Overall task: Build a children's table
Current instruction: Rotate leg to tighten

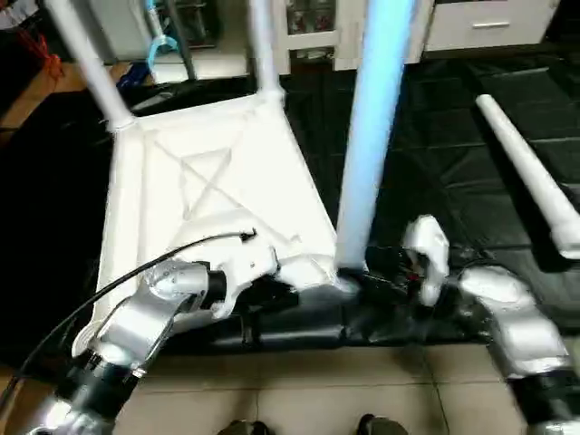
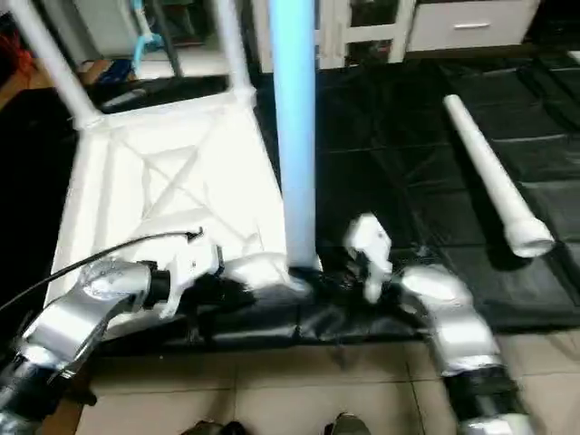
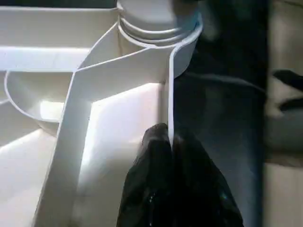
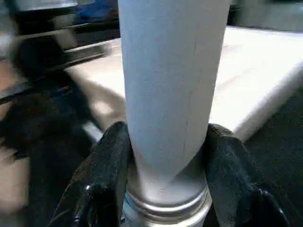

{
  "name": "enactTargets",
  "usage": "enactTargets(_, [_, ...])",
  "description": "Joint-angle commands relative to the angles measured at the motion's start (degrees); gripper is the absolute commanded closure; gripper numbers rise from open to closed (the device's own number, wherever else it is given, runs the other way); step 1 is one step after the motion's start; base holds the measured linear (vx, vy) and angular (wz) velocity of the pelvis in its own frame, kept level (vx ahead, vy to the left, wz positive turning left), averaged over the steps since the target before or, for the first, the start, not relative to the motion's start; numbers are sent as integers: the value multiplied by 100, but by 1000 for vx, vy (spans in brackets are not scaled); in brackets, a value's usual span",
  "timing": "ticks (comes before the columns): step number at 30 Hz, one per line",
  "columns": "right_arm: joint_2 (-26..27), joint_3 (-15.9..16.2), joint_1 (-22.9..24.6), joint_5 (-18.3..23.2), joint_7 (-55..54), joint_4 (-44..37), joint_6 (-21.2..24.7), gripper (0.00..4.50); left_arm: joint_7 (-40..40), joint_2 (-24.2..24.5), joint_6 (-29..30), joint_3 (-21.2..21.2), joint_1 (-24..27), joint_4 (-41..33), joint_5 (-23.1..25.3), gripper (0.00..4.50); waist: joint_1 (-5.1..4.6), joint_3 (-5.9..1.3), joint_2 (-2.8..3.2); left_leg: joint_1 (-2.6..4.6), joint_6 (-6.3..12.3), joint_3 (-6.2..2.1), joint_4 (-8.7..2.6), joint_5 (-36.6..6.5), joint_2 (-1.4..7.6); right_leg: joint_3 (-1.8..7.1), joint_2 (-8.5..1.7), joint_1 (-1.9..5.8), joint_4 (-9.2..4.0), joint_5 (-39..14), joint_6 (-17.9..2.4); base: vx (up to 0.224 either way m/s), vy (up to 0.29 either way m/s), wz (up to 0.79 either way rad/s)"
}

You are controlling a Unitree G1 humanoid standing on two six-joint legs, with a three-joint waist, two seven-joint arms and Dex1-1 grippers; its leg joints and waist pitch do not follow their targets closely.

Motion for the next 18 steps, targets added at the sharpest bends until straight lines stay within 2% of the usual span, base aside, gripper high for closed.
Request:
enactTargets(1, [185, -228, -218, -372, -1167, 290, 93, 262, 437, -231, 172, -260, 49, 455, 253, 450, -43, -284, -95, 114, 3, -175, -504, -2141, 230, 66, -199, 165, -439, -2606, -1046, -51, 4, -4])
enactTargets(2, [296, -257, -254, -473, -1499, 323, 141, 262, 779, -375, 166, -176, -52, 625, 347, 450, -62, -277, -88, 122, -20, -178, -512, -2241, 219, 61, -199, 154, -458, -2732, -993, -58, 7, -3])
enactTargets(3, [434, -284, -289, -636, -1944, 341, 189, 262, 1207, -561, 200, -43, -168, 811, 426, 450, -94, -259, -90, 147, -81, -173, -499, -2419, 204, 61, -184, 106, -506, -3013, -864, -55, 5, 1])
enactTargets(4, [560, -286, -311, -735, -2253, 340, 272, 262, 1550, -722, 222, 77, -263, 955, 464, 450, -100, -269, -88, 177, -91, -178, -505, -2495, 203, 62, -190, 95, -534, -3124, -817, -55, 5, 1])
enactTargets(6, [696, -252, -335, -917, -2603, 336, 326, 262, 1865, -875, 210, 185, -355, 1091, 497, 450, -126, -257, -91, 127, -95, -212, -517, -2590, 185, 41, -192, 112, -549, -3351, -663, 0, 0, 0])
enactTargets(7, [885, -221, -374, -1069, -2959, 371, 358, 262, 2139, -1018, 187, 262, -438, 1215, 534, 450, -134, -257, -89, 122, -74, -221, -532, -2618, 187, 34, -194, 92, -585, -3421, -552, 0, 0, 0])
enactTargets(8, [1051, -170, -410, -1235, -3299, 400, 398, 262, 2324, -1124, 143, 295, -503, 1312, 572, 450, -139, -262, -96, 127, -73, -220, -533, -2622, 183, 30, -190, 86, -592, -3424, -532, 0, 0, 0])
enactTargets(11, [1343, -111, -479, -1397, -3767, 492, 382, 262, 2556, -1282, 59, 327, -600, 1460, 659, 450, -137, -287, -95, 121, -41, -225, -558, -2517, 181, 15, -192, 102, -608, -3259, -517, 0, 0, 0])
enactTargets(12, [1399, -61, -507, -1449, -3838, 527, 339, 262, 2567, -1323, 39, 326, -621, 1484, 665, 450, -137, -272, -89, 122, -19, -220, -567, -2526, 187, 20, -188, 83, -616, -3187, -545, 0, 0, 0])
enactTargets(15, [1519, -36, -596, -1369, -3836, 643, 163, 262, 2572, -1388, -12, 309, -646, 1526, 668, 450, -138, -268, -88, 129, -10, -221, -582, -2678, 195, 18, -186, 81, -619, -3094, -583, 0, 0, 0])
enactTargets(18, [1596, -51, -615, -1050, -3338, 522, -55, 262, 2521, -1321, -69, 249, -590, 1487, 654, 450, -139, -264, -82, 131, 8, -220, -592, -2750, 202, 28, -187, 84, -611, -2933, -632, 0, 0, 0])
